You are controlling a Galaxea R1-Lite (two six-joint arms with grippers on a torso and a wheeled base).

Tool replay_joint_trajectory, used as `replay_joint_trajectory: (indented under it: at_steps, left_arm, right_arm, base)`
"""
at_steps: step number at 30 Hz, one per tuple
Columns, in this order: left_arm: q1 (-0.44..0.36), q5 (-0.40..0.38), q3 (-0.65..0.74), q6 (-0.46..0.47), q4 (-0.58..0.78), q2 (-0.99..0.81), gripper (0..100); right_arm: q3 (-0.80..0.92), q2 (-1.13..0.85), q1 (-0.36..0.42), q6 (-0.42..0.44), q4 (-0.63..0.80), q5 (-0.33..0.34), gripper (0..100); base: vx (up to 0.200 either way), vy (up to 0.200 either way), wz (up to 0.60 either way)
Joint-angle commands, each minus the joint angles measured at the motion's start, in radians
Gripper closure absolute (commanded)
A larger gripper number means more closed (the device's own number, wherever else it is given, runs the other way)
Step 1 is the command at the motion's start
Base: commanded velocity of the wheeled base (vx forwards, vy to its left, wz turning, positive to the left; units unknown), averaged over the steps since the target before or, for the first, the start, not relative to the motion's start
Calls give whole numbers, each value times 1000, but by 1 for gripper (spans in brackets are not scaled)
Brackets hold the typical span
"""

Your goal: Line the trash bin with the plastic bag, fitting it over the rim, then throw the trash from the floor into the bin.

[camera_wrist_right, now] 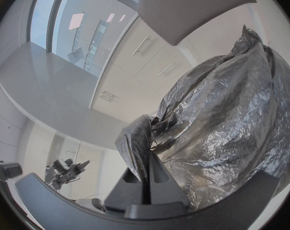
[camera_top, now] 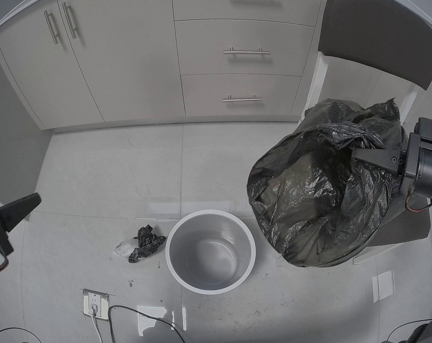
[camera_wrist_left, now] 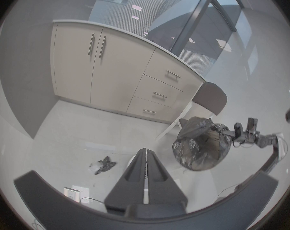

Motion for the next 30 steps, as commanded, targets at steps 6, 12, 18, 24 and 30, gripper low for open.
replay_joint_trajectory:
  at_steps: [6,12,18,24,30]
  left_arm:
    - [-189,91,-32,-141,-242,373,100]
    - [-208,158,-89,-146,-234,473,0]
    - [-222,56,-101,-157,-243,570,0]
    - [-225,-150,-96,-151,-289,620,0]
    - [-260,-173,-87,-128,-365,694,0]
  right_arm:
    - [-237,5,105,4,194,37,100]
    - [-314,33,112,-29,263,37,100]
    - [-347,89,190,-31,262,4,100]
    - [-417,148,229,-32,266,-48,100]
    - [-501,187,250,-32,309,-50,100]
  base:
    - [0,0,0]
    - [0,0,0]
    - [0,0,0]
    - [0,0,0]
    - [0,0,0]
